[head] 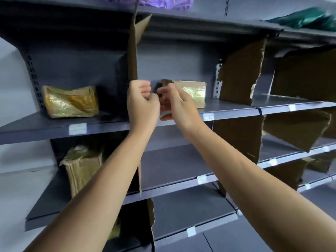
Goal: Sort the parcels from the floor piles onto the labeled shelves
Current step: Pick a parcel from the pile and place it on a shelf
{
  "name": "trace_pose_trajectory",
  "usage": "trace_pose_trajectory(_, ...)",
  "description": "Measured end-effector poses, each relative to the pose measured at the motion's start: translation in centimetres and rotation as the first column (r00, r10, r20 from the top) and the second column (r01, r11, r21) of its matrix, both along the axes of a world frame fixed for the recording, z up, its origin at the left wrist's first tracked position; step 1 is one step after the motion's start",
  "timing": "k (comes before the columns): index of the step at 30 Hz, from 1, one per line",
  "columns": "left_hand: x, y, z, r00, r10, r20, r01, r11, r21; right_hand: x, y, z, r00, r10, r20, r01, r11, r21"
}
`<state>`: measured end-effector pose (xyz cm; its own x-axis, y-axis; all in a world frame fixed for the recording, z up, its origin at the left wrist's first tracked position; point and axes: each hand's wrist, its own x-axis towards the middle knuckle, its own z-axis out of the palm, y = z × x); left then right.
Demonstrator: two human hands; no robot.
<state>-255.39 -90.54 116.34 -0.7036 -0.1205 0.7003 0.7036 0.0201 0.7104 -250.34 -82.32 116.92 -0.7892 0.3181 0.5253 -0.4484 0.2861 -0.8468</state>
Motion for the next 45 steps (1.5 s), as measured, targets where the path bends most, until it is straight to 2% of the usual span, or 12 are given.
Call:
trace_pose_trajectory(9, 11.5, 23.2, -2.8, 0.969, -0.233, 0.078, 0.233, 0.972, 0.017, 13.4, 23.1, -2.5, 0.970, -0.245, 0.009, 0.245, 0.970, 0.011)
trace_pose_trajectory(13, 17.6, 34.8, -4.3, 0.928, -0.350, 0.125, 0.350, 0.936, 0.016, 19.6, 33.8, -3.8, 0.928, -0.369, 0.051, 0.367, 0.929, 0.036)
trace_pose_trajectory(19, 24.7, 51.0, -6.2, 0.826, -0.528, 0.198, 0.539, 0.842, -0.004, 27.2, 49.2, -5.9, 0.843, -0.533, 0.070, 0.537, 0.842, -0.051)
trace_pose_trajectory(27, 30.2, 72.9, -9.1, 0.611, -0.762, 0.217, 0.775, 0.631, 0.033, 34.3, 68.1, -9.0, 0.663, -0.739, 0.117, 0.748, 0.655, -0.109)
trace_pose_trajectory(33, 35.4, 87.7, -10.4, 0.379, -0.885, 0.272, 0.917, 0.398, 0.019, 40.0, 80.6, -10.0, 0.438, -0.882, 0.172, 0.899, 0.431, -0.083)
trace_pose_trajectory(39, 42.2, 99.6, -12.6, 0.209, -0.929, 0.305, 0.977, 0.210, -0.029, 46.6, 91.3, -13.0, 0.254, -0.944, 0.210, 0.966, 0.236, -0.106)
trace_pose_trajectory(42, 45.9, 105.2, -13.8, 0.124, -0.939, 0.321, 0.992, 0.122, -0.026, 50.6, 96.8, -14.7, 0.198, -0.953, 0.230, 0.978, 0.178, -0.105)
trace_pose_trajectory(45, 49.8, 111.5, -15.1, 0.084, -0.938, 0.337, 0.996, 0.079, -0.031, 54.7, 102.6, -16.4, 0.154, -0.960, 0.232, 0.986, 0.134, -0.101)
